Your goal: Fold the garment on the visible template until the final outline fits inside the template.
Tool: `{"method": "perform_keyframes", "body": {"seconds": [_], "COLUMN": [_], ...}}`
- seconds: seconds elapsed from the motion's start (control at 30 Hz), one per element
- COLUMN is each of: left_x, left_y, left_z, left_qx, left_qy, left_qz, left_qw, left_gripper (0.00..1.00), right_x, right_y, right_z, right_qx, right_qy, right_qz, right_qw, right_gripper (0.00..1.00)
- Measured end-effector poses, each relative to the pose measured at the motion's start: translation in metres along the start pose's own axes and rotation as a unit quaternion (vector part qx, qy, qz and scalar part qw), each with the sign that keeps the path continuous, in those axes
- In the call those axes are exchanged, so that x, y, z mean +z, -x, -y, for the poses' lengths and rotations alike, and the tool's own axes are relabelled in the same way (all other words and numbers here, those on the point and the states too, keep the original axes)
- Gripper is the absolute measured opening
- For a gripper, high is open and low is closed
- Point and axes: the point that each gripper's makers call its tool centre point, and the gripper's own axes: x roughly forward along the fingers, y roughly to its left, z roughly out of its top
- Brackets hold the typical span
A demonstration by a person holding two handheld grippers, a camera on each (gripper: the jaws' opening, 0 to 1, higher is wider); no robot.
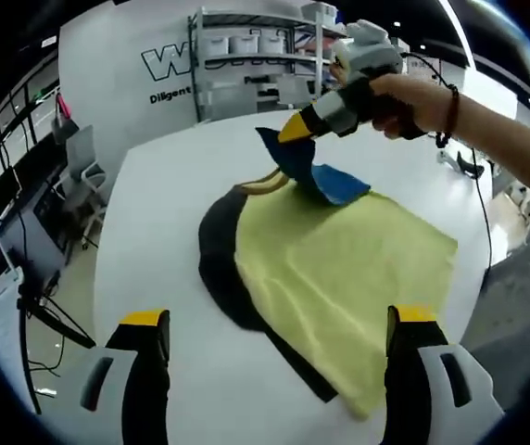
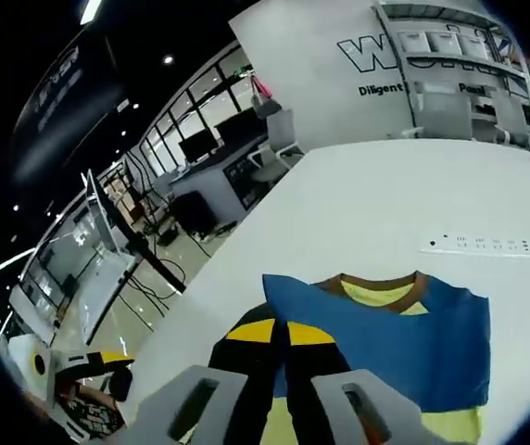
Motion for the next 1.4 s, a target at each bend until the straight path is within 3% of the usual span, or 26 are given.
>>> {"method": "perform_keyframes", "body": {"seconds": [0.3, 0.37, 0.57, 0.67, 0.77, 0.93, 1.2, 1.4], "left_x": [-0.005, -0.005, -0.005, -0.006, -0.006, 0.0, 0.017, 0.032], "left_y": [-0.001, -0.001, -0.004, -0.005, -0.006, -0.01, -0.02, -0.036], "left_z": [-0.004, -0.005, -0.004, -0.002, -0.002, -0.005, -0.013, -0.02], "left_qx": [0.004, 0.005, 0.004, 0.002, 0.002, 0.013, 0.021, 0.023], "left_qy": [0.003, 0.002, 0.001, -0.002, 0.0, -0.001, 0.009, 0.023], "left_qz": [-0.004, -0.005, -0.006, -0.008, -0.008, 0.0, 0.012, 0.022], "left_qw": [1.0, 1.0, 1.0, 1.0, 1.0, 0.9999, 0.9997, 0.9992], "left_gripper": [0.98, 0.98, 0.98, 0.98, 0.98, 0.99, 0.99, 0.99], "right_x": [-0.053, -0.058, -0.068, -0.074, -0.074, -0.056, -0.032, -0.025], "right_y": [-0.038, -0.044, -0.058, -0.063, -0.06, -0.045, -0.008, 0.013], "right_z": [-0.005, -0.007, -0.008, -0.01, -0.008, 0.0, 0.034, 0.064], "right_qx": [0.01, 0.014, 0.025, 0.027, 0.032, 0.05, 0.026, -0.003], "right_qy": [0.027, 0.041, 0.01, 0.015, 0.019, 0.037, 0.063, 0.075], "right_qz": [-0.06, -0.06, -0.067, -0.078, -0.072, -0.027, 0.021, 0.027], "right_qw": [0.9978, 0.9973, 0.9974, 0.9964, 0.9967, 0.9977, 0.9975, 0.9968], "right_gripper": [0.0, 0.0, 0.0, 0.0, 0.04, 0.19, 0.36, 0.43]}}
